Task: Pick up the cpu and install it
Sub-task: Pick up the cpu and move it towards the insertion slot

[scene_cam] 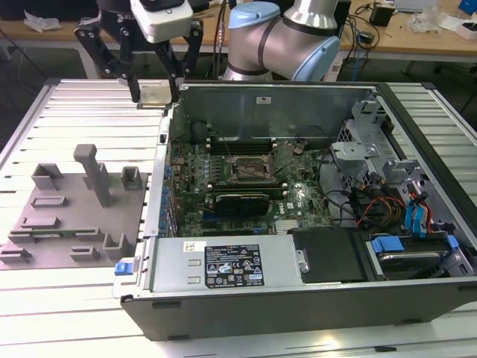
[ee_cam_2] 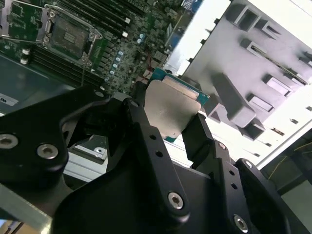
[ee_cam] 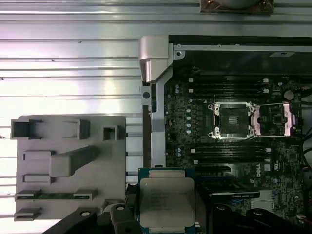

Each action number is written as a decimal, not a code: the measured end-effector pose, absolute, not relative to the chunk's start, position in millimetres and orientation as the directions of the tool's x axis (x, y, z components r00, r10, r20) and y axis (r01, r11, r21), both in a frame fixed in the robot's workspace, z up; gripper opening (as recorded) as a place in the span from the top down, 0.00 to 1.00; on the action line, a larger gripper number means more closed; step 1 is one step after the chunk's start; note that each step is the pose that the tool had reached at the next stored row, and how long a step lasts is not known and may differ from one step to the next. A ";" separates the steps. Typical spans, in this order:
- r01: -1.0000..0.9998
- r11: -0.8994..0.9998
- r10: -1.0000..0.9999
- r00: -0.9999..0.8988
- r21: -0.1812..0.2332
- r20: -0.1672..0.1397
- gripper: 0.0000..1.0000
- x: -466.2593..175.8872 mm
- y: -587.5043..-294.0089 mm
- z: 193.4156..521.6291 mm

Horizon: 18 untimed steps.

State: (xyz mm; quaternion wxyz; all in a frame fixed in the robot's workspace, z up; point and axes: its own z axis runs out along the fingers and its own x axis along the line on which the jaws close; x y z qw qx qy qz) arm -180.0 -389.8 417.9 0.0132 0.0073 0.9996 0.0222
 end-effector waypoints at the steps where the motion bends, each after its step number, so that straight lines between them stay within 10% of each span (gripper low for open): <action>1: 0.014 0.999 0.015 -1.000 0.045 -0.026 0.45 -177.8 -389.8 417.9; 18: 0.014 0.999 0.015 -1.000 0.045 -0.026 0.45 -121.6 -389.8 417.9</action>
